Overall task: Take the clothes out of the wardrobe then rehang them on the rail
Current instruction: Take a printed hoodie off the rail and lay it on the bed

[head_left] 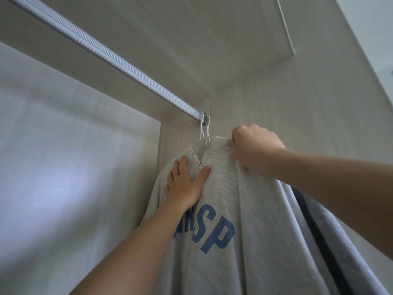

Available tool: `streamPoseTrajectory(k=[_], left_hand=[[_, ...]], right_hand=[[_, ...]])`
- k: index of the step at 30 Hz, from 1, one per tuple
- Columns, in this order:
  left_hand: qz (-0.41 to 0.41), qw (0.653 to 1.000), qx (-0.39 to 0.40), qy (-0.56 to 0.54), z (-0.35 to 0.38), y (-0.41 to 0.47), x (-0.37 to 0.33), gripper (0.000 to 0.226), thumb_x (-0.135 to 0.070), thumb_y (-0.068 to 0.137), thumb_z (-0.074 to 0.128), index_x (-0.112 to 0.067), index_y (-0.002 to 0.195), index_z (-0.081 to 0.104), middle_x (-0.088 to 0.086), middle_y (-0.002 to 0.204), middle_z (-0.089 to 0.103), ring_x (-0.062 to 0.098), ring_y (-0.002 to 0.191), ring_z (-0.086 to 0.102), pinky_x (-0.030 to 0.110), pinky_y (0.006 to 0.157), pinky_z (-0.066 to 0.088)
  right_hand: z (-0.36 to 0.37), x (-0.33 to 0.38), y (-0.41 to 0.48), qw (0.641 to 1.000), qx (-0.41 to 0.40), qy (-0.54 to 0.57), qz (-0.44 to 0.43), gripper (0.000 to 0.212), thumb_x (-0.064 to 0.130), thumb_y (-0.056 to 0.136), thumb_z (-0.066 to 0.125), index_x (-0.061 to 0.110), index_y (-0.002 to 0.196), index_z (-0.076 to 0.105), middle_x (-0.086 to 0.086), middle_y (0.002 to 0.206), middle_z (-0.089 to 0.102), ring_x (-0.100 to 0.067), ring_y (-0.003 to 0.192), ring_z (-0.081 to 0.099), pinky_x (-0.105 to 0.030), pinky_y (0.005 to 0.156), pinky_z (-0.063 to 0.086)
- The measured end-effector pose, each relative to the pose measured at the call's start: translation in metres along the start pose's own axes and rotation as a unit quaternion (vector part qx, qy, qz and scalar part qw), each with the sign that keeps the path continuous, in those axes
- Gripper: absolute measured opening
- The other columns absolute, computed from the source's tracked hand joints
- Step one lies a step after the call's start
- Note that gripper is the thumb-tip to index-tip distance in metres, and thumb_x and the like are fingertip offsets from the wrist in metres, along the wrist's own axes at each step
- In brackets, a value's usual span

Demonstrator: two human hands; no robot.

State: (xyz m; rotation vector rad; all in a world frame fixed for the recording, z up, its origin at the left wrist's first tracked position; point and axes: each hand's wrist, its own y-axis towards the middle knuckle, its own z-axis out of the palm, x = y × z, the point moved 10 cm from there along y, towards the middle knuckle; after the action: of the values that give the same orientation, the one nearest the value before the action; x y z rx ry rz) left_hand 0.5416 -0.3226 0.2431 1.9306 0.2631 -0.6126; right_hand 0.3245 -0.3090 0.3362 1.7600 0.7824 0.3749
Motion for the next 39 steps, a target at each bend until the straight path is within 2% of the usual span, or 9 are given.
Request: streamPoseTrajectory(k=[8,16,19,23,26,30,35,39], left_hand=[[0.03,0.998,-0.046,-0.001,-0.028,0.011,-0.017,0.11,-0.095,0.064,0.025,-0.042,0.155,-0.005,-0.012,0.166,-0.005,0.023,0.153,0.001,0.055,0.121,0.009],[0.12,0.982,-0.142,0.015,-0.055,-0.004,-0.061,0.103,-0.092,0.071,0.034,-0.041,0.153,0.002,-0.011,0.166,-0.002,0.016,0.152,-0.004,0.048,0.123,0.005],[0.174,0.966,-0.186,0.039,-0.062,-0.025,-0.095,0.1,-0.088,0.075,0.033,-0.031,0.155,0.011,-0.003,0.164,0.013,0.019,0.151,0.005,0.046,0.123,0.007],[0.231,0.944,-0.233,0.041,-0.06,-0.062,-0.151,0.084,-0.075,0.08,0.033,-0.024,0.146,0.036,0.002,0.146,0.045,0.024,0.133,0.037,0.048,0.115,0.023],[0.227,0.947,-0.226,0.035,-0.043,-0.08,-0.188,0.073,-0.072,0.082,0.031,-0.025,0.135,0.048,0.003,0.133,0.057,0.028,0.12,0.044,0.044,0.108,0.029],[0.255,0.941,-0.22,0.04,-0.013,-0.108,-0.249,0.059,-0.067,0.086,0.033,-0.026,0.122,0.054,-0.002,0.12,0.062,0.026,0.113,0.05,0.039,0.1,0.028],[0.289,0.924,-0.247,-0.026,0.02,-0.153,-0.33,0.024,-0.04,0.097,0.04,-0.021,0.095,0.054,0.0,0.099,0.062,0.027,0.093,0.053,0.04,0.083,0.034],[0.307,0.918,-0.237,-0.088,0.057,-0.193,-0.396,0.021,-0.032,0.101,0.039,-0.021,0.088,0.052,-0.005,0.089,0.055,0.02,0.083,0.046,0.035,0.076,0.028]], right_hand=[[-0.022,-0.002,0.016,0.999,-0.035,0.021,0.012,0.016,0.023,0.093,0.046,0.013,0.084,0.054,-0.004,0.075,0.042,-0.033,0.071,0.048,-0.034,0.064,0.037],[-0.055,-0.027,-0.011,0.994,-0.111,0.002,-0.018,0.027,0.037,0.097,0.039,0.018,0.087,0.057,-0.009,0.08,0.054,-0.036,0.07,0.052,-0.034,0.058,0.035],[-0.075,-0.047,-0.037,0.99,-0.139,-0.002,-0.03,0.029,0.042,0.099,0.039,0.021,0.09,0.057,-0.008,0.079,0.057,-0.036,0.07,0.052,-0.034,0.058,0.034],[-0.113,-0.084,-0.074,0.986,-0.162,-0.015,-0.045,0.029,0.045,0.098,0.039,0.023,0.091,0.057,-0.009,0.078,0.059,-0.038,0.074,0.057,-0.035,0.059,0.037],[-0.141,-0.123,-0.098,0.987,-0.154,-0.027,-0.039,0.03,0.046,0.098,0.038,0.025,0.092,0.057,-0.006,0.075,0.056,-0.036,0.076,0.057,-0.035,0.059,0.038],[-0.183,-0.187,-0.129,0.988,-0.146,-0.042,0.002,0.028,0.048,0.099,0.038,0.027,0.094,0.056,-0.003,0.075,0.051,-0.034,0.076,0.055,-0.036,0.061,0.036],[-0.249,-0.256,-0.175,0.983,-0.144,-0.108,0.02,0.03,0.05,0.098,0.034,0.028,0.094,0.054,0.0,0.071,0.047,-0.032,0.071,0.051,-0.034,0.058,0.031],[-0.311,-0.309,-0.213,0.978,-0.129,-0.162,0.026,0.031,0.052,0.099,0.032,0.028,0.094,0.053,0.004,0.069,0.045,-0.03,0.068,0.05,-0.033,0.059,0.032]])
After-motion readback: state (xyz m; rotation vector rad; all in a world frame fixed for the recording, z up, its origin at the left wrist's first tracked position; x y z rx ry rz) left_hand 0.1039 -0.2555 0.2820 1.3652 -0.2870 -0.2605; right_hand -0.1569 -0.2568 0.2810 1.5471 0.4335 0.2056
